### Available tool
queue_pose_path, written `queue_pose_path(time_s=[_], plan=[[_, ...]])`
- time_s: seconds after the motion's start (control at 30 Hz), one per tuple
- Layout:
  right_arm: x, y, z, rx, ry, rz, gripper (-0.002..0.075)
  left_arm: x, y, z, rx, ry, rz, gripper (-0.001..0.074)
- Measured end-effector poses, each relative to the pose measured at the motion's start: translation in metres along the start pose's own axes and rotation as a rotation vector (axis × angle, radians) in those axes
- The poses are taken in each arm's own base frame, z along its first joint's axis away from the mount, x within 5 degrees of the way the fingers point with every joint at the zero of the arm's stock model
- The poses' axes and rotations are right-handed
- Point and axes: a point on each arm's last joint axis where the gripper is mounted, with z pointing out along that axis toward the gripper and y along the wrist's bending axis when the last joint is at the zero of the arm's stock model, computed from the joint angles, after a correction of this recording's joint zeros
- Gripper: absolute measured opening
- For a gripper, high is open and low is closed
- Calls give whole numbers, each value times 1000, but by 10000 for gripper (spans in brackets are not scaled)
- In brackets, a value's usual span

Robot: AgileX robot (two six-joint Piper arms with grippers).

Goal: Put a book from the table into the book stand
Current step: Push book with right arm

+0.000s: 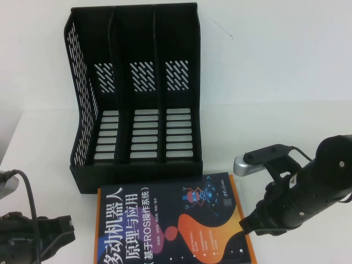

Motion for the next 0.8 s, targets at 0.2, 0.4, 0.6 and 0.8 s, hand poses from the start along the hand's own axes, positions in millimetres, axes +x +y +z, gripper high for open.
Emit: queue_pose_path(time_s=[0.2,0.4,0.6,0.8], plan=[[0,-2,11,-3,19,20,1,0,0,0,-1,-2,0,-4],[-11,-1,15,-12,9,24,1,0,0,0,-1,-4,0,-4],[-26,4,8,-30,-19,9,1,0,0,0,-1,-4,2,-4],[-27,2,15,-29,6,8,1,0,0,0,-1,-4,3,-4]])
